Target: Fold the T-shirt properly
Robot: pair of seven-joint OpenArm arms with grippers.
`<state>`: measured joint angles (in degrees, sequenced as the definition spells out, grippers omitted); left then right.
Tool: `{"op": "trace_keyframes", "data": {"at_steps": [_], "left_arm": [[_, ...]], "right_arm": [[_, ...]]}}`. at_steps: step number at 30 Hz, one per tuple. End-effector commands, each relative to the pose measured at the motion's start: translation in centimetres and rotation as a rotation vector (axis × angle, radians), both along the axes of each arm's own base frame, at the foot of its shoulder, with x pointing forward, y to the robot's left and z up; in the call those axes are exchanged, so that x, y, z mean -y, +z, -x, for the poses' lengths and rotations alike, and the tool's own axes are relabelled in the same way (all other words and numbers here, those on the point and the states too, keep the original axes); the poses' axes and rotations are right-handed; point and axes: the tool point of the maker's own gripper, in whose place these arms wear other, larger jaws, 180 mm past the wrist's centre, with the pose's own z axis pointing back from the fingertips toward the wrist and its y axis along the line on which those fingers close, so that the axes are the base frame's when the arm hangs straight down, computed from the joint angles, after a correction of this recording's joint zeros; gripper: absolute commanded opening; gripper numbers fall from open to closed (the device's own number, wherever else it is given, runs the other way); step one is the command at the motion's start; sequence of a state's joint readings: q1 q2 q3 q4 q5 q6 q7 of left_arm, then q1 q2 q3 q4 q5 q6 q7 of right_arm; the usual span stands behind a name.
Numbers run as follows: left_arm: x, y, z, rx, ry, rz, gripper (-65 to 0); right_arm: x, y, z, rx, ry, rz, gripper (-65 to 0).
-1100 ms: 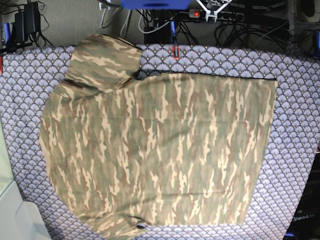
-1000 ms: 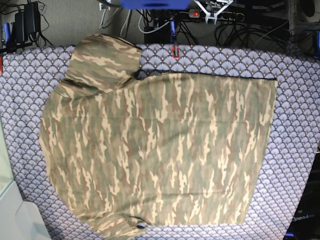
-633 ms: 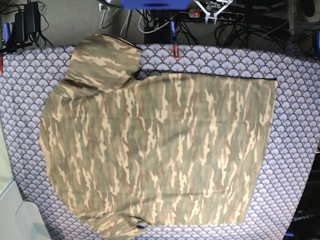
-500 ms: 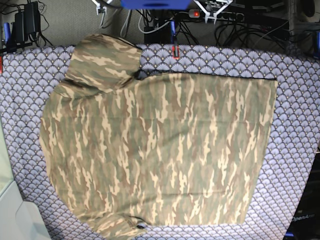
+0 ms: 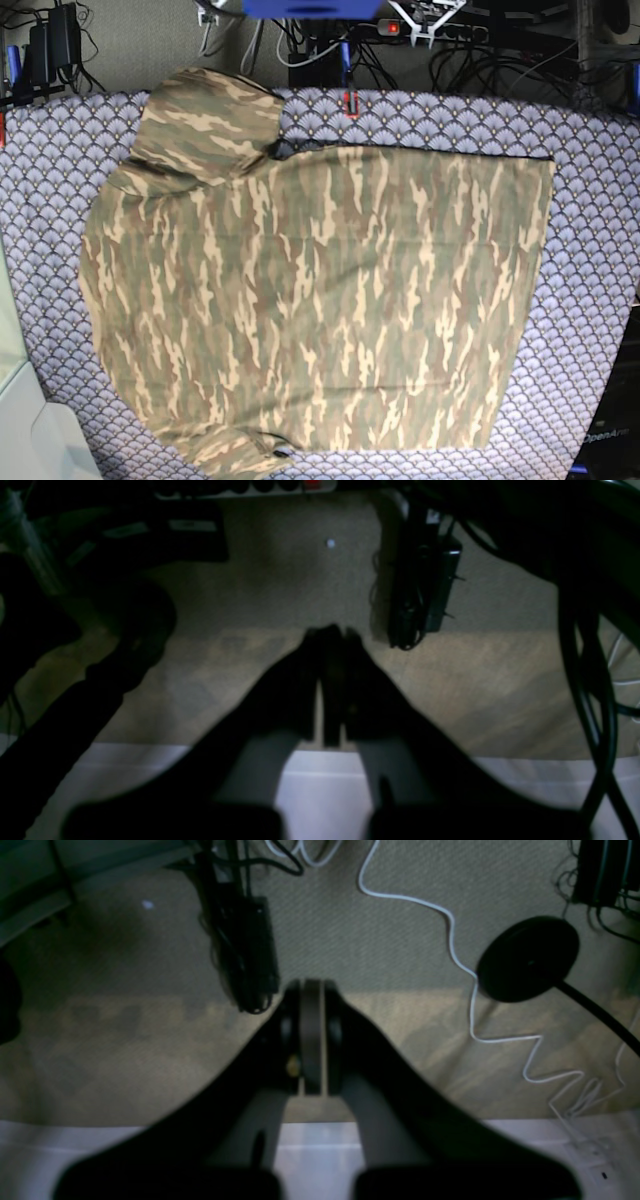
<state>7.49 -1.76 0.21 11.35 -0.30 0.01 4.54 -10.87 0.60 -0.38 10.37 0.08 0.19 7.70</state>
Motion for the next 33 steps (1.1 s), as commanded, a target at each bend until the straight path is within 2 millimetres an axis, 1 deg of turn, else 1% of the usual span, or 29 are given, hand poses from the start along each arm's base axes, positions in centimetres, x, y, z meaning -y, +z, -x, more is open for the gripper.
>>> {"op": "trace_keyframes", "data": {"at_steps": [1,6,11,14,16,18,20,21,22,23,25,26,27,29,30,33], "left_arm": [[-0.2,0.0,0.3,-0.003,0.003,-0.004,-64.6],[-0.4,0.0,0.3,-0.001,0.002,-0.007,-64.6],[-0.3,0.0,-0.1,0.005,0.004,-0.004,-64.6],[-0.2,0.2,-1.9,0.055,0.002,0.000,-64.6],[0.0,0.4,-2.0,0.072,-0.003,0.005,-64.6],[0.2,0.7,-3.0,0.110,-0.003,0.009,-64.6],[0.3,1.1,-3.9,0.145,-0.006,0.012,-64.6],[0.2,1.3,-4.5,0.165,-0.007,0.012,-64.6],[-0.5,1.6,-4.8,0.179,-0.012,0.002,-64.6],[-0.7,1.8,-5.1,0.192,-0.014,-0.001,-64.6],[-1.0,2.0,-4.8,0.200,-0.018,-0.004,-64.6],[-1.0,2.1,-4.6,0.203,-0.019,-0.004,-64.6],[-1.0,2.2,-4.4,0.204,-0.019,-0.003,-64.6],[-1.3,2.6,-4.0,0.215,-0.024,-0.006,-64.6],[-1.6,2.8,-4.0,0.224,-0.028,-0.011,-64.6],[-1.5,3.8,-4.2,0.263,-0.034,-0.009,-64.6]], "right_arm": [[0.0,0.1,-0.6,0.030,-0.006,-0.003,-65.0],[-0.1,0.9,-1.7,0.102,-0.004,-0.002,-65.0],[-0.4,0.9,-1.8,0.104,-0.006,-0.006,-65.0],[-0.4,0.9,-1.8,0.102,-0.006,-0.006,-65.0],[-0.3,0.9,-2.1,0.111,-0.005,-0.004,-65.0],[-0.1,1.0,-2.1,0.113,-0.004,-0.001,-65.0],[0.3,1.0,-2.6,0.125,-0.001,0.005,-65.0],[0.9,1.2,-3.0,0.138,0.002,0.014,-65.0],[1.1,1.3,-3.5,0.154,0.004,0.018,-65.0],[1.2,1.4,-3.7,0.164,0.005,0.019,-65.0],[1.5,1.7,-3.5,0.174,0.008,0.023,-65.0],[1.6,2.0,-3.7,0.188,0.011,0.025,-65.0],[2.1,2.2,-3.8,0.200,0.016,0.034,-65.0],[2.3,2.9,-4.3,0.232,0.019,0.038,-65.0],[2.4,3.2,-4.5,0.246,0.021,0.040,-65.0],[2.4,4.0,-5.0,0.283,0.025,0.041,-65.0]]}}
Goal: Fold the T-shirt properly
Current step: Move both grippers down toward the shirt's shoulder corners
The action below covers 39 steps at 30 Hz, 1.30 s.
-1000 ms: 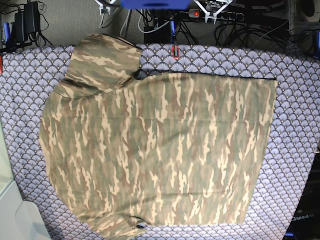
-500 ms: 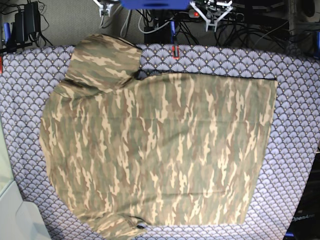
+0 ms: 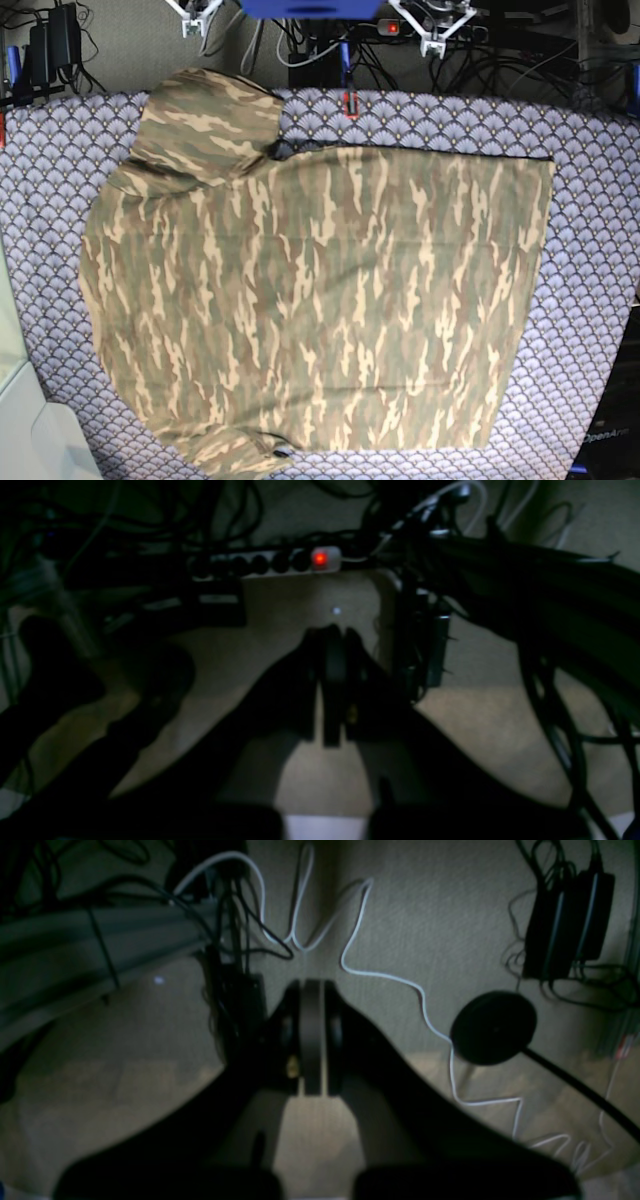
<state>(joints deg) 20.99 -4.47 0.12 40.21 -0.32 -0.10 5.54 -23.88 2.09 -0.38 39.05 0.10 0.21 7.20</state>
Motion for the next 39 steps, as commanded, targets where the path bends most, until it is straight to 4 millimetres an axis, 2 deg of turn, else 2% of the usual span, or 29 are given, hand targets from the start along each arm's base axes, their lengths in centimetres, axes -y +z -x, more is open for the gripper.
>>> {"op": "trace_keyframes", "data": {"at_steps": [1,11,15,20,28,34,39], "left_arm": [[-0.2,0.5,-0.4,0.031,-0.002,-0.004,-64.6],[1.2,4.7,-0.7,0.156,-0.021,0.025,-64.7],[1.6,6.6,-1.0,0.207,-0.029,0.035,-64.7],[0.5,8.3,-1.4,0.247,-0.061,0.019,-64.7],[0.8,10.6,-1.4,0.292,-0.067,0.029,-64.7],[1.8,14.3,-3.0,0.391,-0.075,0.052,-64.7],[2.2,16.1,-4.3,0.444,-0.079,0.060,-64.7]], "right_arm": [[0.3,0.4,-0.3,0.028,0.000,0.002,-65.0],[0.4,1.1,-0.4,0.054,0.004,0.004,-65.0],[0.5,3.3,-1.6,0.173,0.026,0.009,-65.0],[0.6,5.3,-2.8,0.270,0.030,0.014,-65.0],[0.4,8.4,-2.7,0.413,0.045,0.015,-65.0],[0.2,11.2,-3.4,0.536,0.054,0.014,-65.0],[0.0,13.9,-4.5,0.628,0.062,0.014,-65.0]]}}
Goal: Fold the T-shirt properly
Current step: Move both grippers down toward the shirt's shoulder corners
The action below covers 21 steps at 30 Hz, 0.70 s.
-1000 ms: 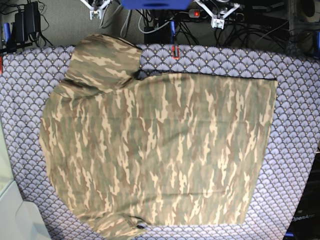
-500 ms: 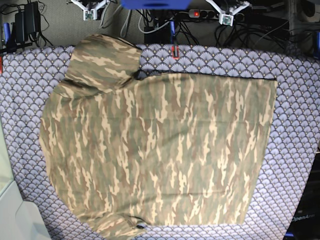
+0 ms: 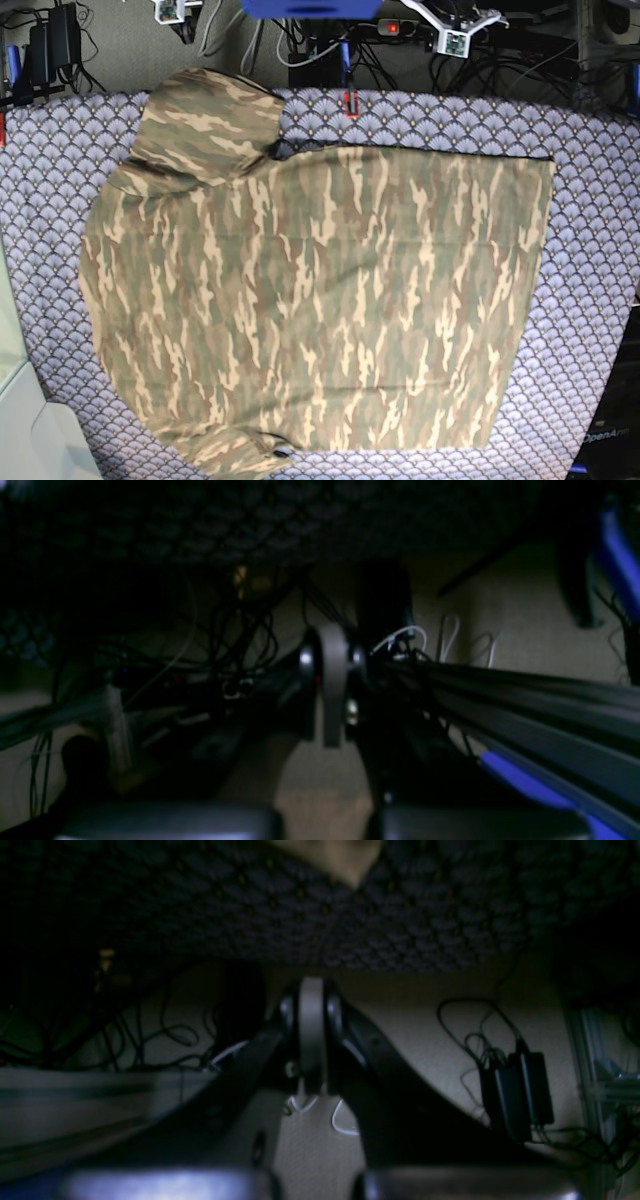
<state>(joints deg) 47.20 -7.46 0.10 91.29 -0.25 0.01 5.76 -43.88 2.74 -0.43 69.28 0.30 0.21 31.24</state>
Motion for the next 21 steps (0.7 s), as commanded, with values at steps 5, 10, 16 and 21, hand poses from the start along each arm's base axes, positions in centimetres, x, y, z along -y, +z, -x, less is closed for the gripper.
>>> {"op": "trace_keyframes", "data": {"at_steps": [5,10,16,21], "left_arm": [[0.3,2.0,0.1,0.043,-0.005,0.007,-64.7],[0.8,4.6,-0.6,0.099,-0.008,0.023,-64.7],[1.1,8.4,-1.5,0.173,-0.035,0.031,-64.7],[-0.3,10.0,-2.7,0.220,-0.055,-0.004,-64.7]], "right_arm": [[-0.2,3.4,-0.7,0.094,0.013,-0.003,-65.0],[-0.5,6.9,-1.2,0.193,0.023,-0.005,-65.0],[-0.8,11.4,-2.3,0.335,0.037,-0.008,-65.0],[-1.1,15.6,-4.8,0.475,0.075,-0.007,-65.0]]}}
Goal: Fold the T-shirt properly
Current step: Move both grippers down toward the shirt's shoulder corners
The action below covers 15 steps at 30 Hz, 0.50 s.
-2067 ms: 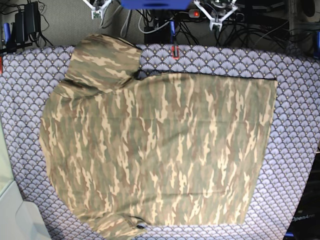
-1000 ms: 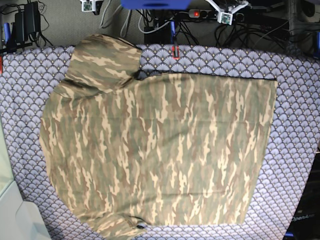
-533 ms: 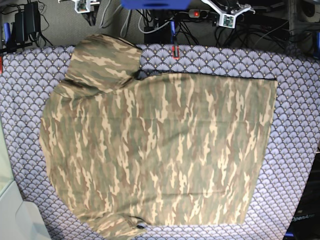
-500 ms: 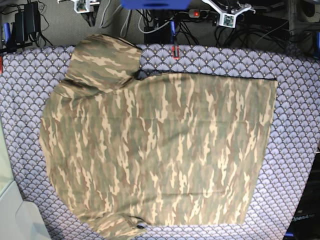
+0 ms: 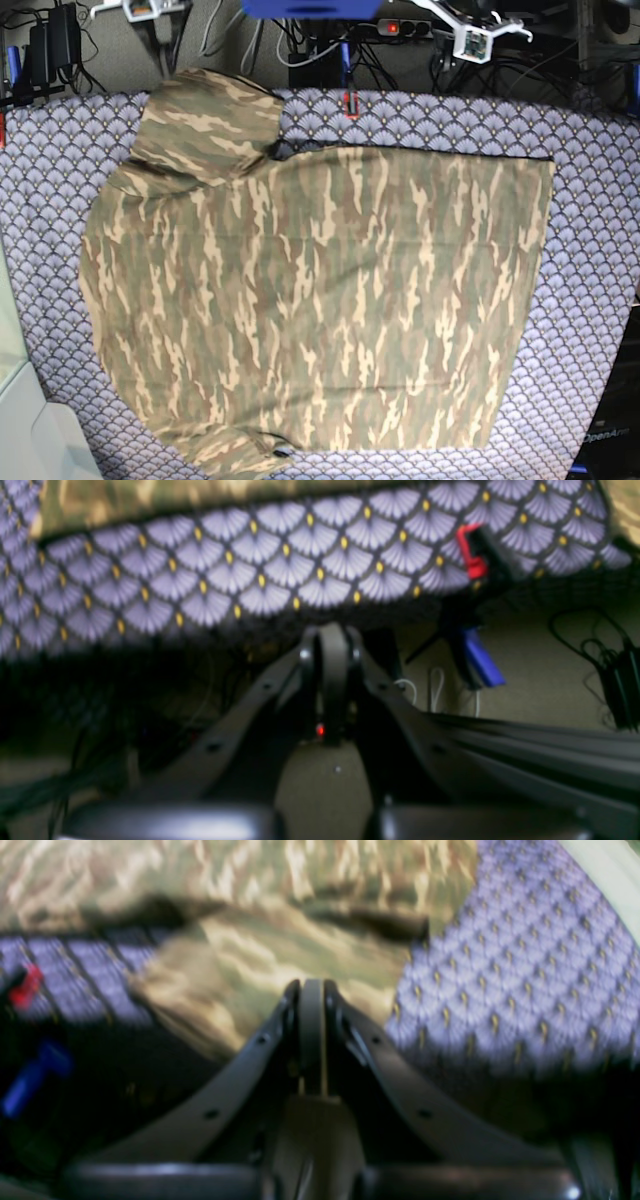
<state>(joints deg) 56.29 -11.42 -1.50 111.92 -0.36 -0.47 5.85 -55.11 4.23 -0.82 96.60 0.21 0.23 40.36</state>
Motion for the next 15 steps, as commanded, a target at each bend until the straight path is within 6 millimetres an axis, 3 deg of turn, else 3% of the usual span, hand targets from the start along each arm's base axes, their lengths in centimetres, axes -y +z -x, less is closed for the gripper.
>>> {"op": "trace_keyframes", "data": {"at_steps": [1,6,12,15], "left_arm": [[-0.9,0.7,-0.3,0.029,0.021,-0.019,-64.7],[-4.0,1.6,-1.8,0.080,0.121,-0.074,-64.6],[-5.5,2.3,-3.0,0.125,0.210,-0.086,-63.4],[-5.8,2.6,-3.8,0.147,0.219,-0.087,-54.2]], "right_arm": [[0.0,1.9,-0.5,0.066,0.013,-0.002,-65.0],[-0.3,4.6,-2.6,0.160,0.020,-0.004,-64.8],[1.2,3.2,-4.5,0.056,-0.047,-0.096,-50.1],[2.3,1.9,-5.3,-0.022,-0.052,-0.183,-43.5]]}}
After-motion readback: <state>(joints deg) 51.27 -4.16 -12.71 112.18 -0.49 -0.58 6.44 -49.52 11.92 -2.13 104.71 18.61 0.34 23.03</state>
